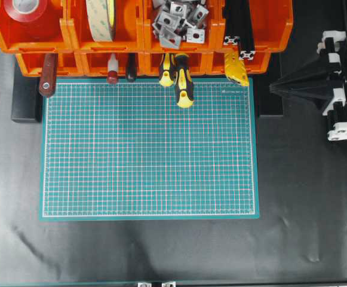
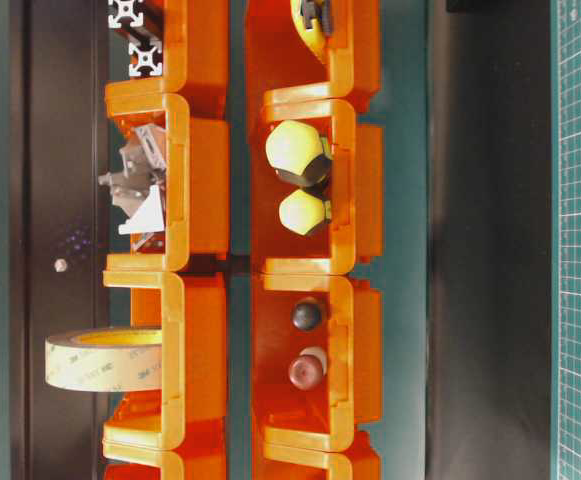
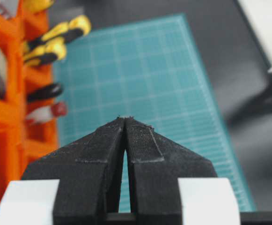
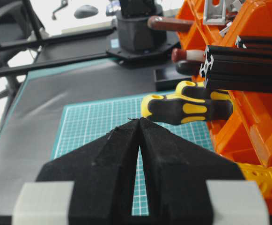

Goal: Pick scraper from container rack with left arm.
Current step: 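Move the left gripper toward the brown-handled scraper on the rack's left end, then close the left gripper on the scraper's wooden handle and lift it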

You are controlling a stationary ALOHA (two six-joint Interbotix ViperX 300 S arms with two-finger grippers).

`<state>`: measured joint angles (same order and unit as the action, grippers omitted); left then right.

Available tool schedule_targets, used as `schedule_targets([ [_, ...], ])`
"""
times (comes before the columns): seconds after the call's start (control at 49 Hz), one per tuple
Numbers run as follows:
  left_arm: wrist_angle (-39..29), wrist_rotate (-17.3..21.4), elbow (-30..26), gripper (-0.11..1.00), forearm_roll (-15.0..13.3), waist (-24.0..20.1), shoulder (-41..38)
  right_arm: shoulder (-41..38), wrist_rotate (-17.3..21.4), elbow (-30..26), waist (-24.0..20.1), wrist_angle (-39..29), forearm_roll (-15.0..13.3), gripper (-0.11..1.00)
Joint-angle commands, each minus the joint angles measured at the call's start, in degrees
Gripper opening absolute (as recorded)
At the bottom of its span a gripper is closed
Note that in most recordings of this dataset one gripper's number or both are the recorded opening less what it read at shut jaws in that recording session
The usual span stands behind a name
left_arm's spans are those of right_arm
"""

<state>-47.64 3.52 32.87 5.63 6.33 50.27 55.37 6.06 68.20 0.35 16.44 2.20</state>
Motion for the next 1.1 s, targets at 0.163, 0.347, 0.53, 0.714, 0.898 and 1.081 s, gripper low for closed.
schedule_targets([
  [0.163, -7.38, -0.18, -2.11, 0.0, 13.27, 4.31, -7.56, -0.44, 0.53, -1.32, 0.09, 0.88, 1.76, 0.01],
  [0.347, -9.14, -5.1, -2.81, 0.0, 26.02, 10.46, -11.69, -0.44, 2.11, -1.23, 0.09, 0.53, 2.11, 0.01],
  [0.53, -18.37, -16.35, -1.58, 0.0, 38.85, 18.81, -15.21, -0.53, 2.55, -1.23, 0.09, 0.35, 2.11, 0.01],
  [0.714, -29.09, -32.96, 2.2, 0.0, 48.87, 29.09, -19.69, -0.53, 2.55, -1.23, 0.09, 0.0, 2.11, 0.01],
  [0.898, -29.97, -44.12, 7.38, 0.0, 49.48, 31.82, -22.68, -0.35, 2.55, -1.23, 0.09, -0.09, 2.11, 0.01],
  [1.081, -29.71, -43.95, 6.86, 0.0, 49.48, 31.38, -24.7, -0.26, 2.55, -1.23, 0.09, -1.58, 2.02, 0.01],
])
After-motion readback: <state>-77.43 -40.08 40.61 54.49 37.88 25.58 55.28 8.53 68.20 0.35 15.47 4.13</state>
